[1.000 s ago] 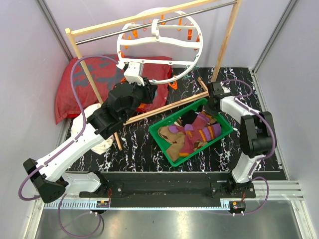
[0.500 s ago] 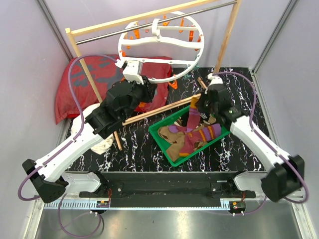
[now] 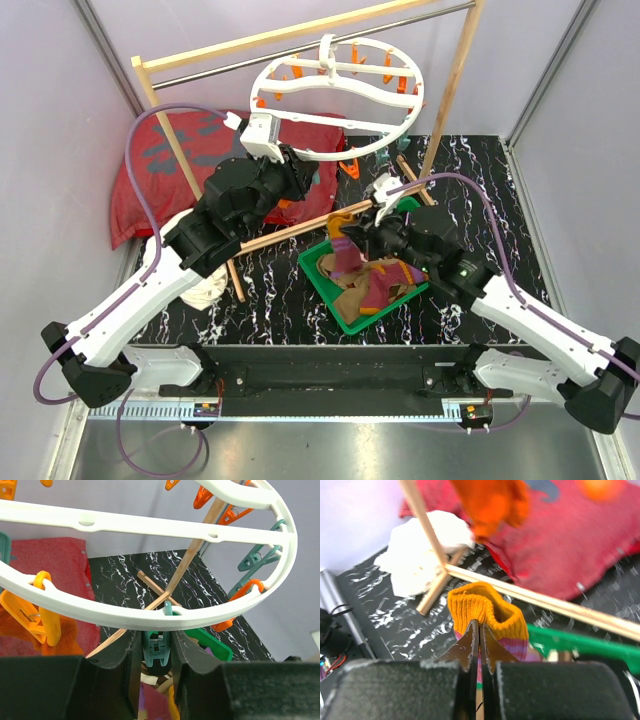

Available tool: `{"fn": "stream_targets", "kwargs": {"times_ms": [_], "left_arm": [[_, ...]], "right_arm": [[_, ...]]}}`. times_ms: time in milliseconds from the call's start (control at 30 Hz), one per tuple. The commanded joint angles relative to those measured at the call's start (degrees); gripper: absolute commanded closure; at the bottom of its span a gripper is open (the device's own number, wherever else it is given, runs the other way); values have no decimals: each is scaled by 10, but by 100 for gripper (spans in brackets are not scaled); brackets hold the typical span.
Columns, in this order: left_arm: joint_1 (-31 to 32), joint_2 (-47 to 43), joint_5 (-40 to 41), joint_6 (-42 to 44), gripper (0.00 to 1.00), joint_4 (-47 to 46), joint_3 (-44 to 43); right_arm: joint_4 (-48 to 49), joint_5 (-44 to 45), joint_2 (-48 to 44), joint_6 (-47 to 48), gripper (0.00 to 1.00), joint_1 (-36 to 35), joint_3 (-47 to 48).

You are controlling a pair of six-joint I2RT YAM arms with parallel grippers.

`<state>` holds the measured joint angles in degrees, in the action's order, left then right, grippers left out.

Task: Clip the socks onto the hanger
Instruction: Pick up the sock from the bin, then clamp the sock onto the hanger.

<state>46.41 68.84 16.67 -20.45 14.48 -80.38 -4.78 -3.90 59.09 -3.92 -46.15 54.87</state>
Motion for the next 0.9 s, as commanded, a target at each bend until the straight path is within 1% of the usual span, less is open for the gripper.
{"fn": "stream_targets", "kwargs": {"times_ms": [0,67,167,467,867], "left_arm": [[3,-8,-21,-13,100,-28,-20],[3,-8,-24,-16,100,-28,-18],[3,-10,-28,-16,100,-28,-12],[3,-16,-37,-15,100,-28,5],[3,-20,-43,-14,100,-18,15]], "right_arm": [[108,4,34,55,100,-36,30],[135,12,41,67,100,-48,35],[147,19,55,87,100,-54,50],[148,36,56,141,100,-57,72],[159,74,54,175,100,-57,80]]}}
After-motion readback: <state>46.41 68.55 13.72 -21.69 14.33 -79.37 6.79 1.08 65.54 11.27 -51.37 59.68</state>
